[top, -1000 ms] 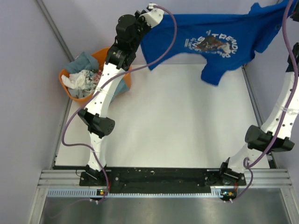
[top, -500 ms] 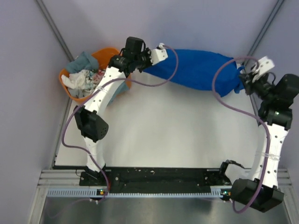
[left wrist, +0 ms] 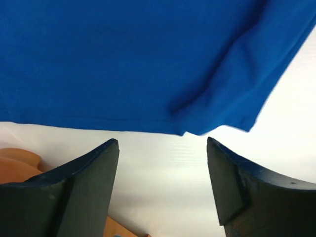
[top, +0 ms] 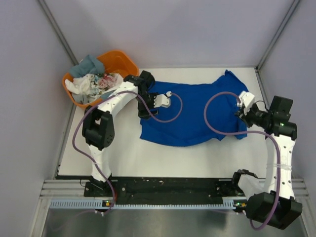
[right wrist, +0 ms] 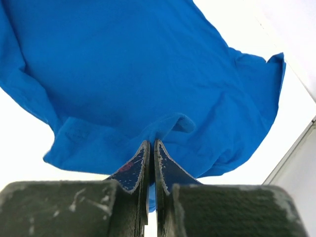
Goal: Fold and stack the t-shirts
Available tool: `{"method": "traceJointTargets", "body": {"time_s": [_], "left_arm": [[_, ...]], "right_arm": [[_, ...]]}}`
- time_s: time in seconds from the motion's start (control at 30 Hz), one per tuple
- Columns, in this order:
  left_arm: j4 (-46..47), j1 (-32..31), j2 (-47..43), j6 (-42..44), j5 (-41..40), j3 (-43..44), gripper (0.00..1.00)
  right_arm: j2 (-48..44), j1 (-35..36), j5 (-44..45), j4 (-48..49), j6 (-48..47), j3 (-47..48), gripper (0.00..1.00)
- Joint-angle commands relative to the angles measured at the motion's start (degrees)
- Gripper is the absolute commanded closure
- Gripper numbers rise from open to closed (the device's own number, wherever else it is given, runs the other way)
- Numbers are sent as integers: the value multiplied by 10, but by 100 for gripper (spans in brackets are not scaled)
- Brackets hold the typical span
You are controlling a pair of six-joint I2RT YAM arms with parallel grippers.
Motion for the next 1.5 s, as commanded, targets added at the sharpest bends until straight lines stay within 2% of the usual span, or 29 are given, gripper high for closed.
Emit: {"method": "traceJointTargets", "body": {"time_s": [0.0, 0.1, 0.23, 0.3, 0.37, 0.47, 0.6, 0.77, 0.9, 1.0, 1.13, 1.17, 1.37, 1.47], "left_arm": [[-7, -3, -35, 13, -9, 5, 20], [-67, -32, -61, 22, -3, -1, 23], [-103, -69, -89, 40, 36, -109, 47], [-87, -81, -94, 32, 21, -167, 51], [-69, -87, -103, 21, 14, -210, 49], [-35, -95, -125, 7, 21, -262, 39], [63, -97, -117, -48, -21, -311, 31], [93, -101, -114, -58, -26, -346, 28], [128, -105, -116, -71, -38, -381, 29], [125, -109, -119, -81, -29, -397, 43], [120, -111, -129, -105, -22, -417, 94], [114, -112, -131, -114, -22, -417, 100], [64, -108, -172, -149, -27, -395, 100], [39, -88, -187, -177, -11, -328, 100]], "right_arm": [[-6, 16, 22, -38, -59, -13, 100], [-10, 30, 48, -45, -63, -23, 100], [-18, 41, 79, -44, -79, -37, 100], [-17, 47, 91, -44, -83, -37, 100], [-15, 52, 96, -44, -84, -36, 100], [-14, 54, 95, -43, -88, -38, 100], [-12, 58, 94, -36, -96, -49, 100], [-18, 58, 97, -35, -96, -53, 100], [-19, 58, 95, -33, -96, -58, 100], [-22, 58, 95, -32, -96, -57, 100], [-25, 58, 103, -27, -98, -60, 100], [-28, 58, 104, -24, -98, -61, 100], [-44, 58, 92, -20, -98, -59, 100], [-56, 58, 83, -8, -99, -59, 100]]}}
